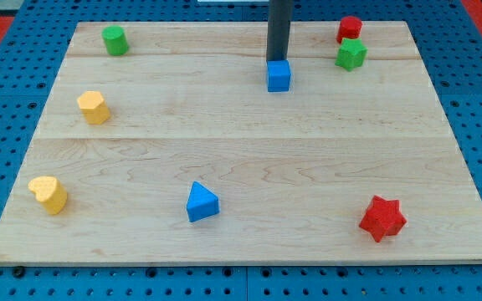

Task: Move the blue cube to the bottom of the green star

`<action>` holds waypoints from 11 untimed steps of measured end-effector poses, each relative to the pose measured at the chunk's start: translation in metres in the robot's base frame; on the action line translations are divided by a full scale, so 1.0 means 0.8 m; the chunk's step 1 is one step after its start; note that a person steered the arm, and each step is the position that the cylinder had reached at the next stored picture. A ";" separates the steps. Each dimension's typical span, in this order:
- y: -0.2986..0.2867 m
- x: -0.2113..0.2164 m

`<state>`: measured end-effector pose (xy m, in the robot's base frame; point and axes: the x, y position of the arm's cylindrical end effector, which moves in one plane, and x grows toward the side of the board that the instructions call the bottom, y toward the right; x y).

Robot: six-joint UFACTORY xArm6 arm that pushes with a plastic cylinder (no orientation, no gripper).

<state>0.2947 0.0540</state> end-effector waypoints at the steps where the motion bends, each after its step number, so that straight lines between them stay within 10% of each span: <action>1: -0.052 -0.005; 11: 0.111 0.110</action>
